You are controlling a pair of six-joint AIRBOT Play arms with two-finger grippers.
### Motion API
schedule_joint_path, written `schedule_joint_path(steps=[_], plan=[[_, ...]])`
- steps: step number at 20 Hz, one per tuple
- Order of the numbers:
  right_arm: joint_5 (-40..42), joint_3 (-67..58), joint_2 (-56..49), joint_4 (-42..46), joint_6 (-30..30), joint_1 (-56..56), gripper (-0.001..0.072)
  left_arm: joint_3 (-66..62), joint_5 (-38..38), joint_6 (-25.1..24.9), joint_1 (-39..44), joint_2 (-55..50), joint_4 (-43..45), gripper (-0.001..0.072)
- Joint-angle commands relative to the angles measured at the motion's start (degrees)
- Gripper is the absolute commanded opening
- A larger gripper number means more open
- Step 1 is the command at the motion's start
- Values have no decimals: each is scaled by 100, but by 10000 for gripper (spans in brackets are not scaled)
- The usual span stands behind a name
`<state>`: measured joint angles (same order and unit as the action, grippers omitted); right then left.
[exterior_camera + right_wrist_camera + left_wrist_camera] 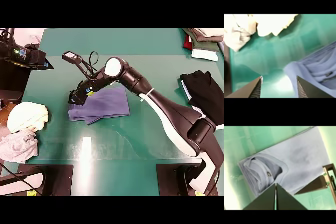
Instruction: Fold the shirts.
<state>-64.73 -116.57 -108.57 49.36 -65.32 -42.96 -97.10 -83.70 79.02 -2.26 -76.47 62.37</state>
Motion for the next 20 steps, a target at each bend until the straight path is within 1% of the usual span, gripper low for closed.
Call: schedule_joint_path(steps=[1,4,6,8,9,10,11,13,15,17,20], plan=[[-492,310,393,868,-273,140,461,2,-142,-11,-39,70,50,25],[-1001,1471,1064,883,-411,1045,451,2,-155,-57,-33,70,44,25],[-994,2363,1473,879,-651,1711,451,15,-297,-57,-22,70,42,25],[-916,3067,1731,861,-715,2295,453,179,-407,-59,-22,70,28,26],[-911,3303,1773,807,-713,2520,499,332,-400,-59,-22,70,22,25],[-879,3506,1757,575,-715,2765,660,494,-391,-57,-22,70,15,25],[-844,3683,1709,214,-715,2955,689,669,-367,-57,-22,70,4,25],[-586,3965,1499,-529,-715,3292,687,977,-330,-61,-22,70,-85,25],[-361,4061,1198,-1034,-708,3451,684,1172,-313,-120,-22,70,-240,25],[-258,3956,848,-1287,-708,3447,675,1211,-304,-146,-22,70,-348,26],[-328,3626,271,-1652,-708,3217,673,1211,-236,-149,-22,70,-450,26]])
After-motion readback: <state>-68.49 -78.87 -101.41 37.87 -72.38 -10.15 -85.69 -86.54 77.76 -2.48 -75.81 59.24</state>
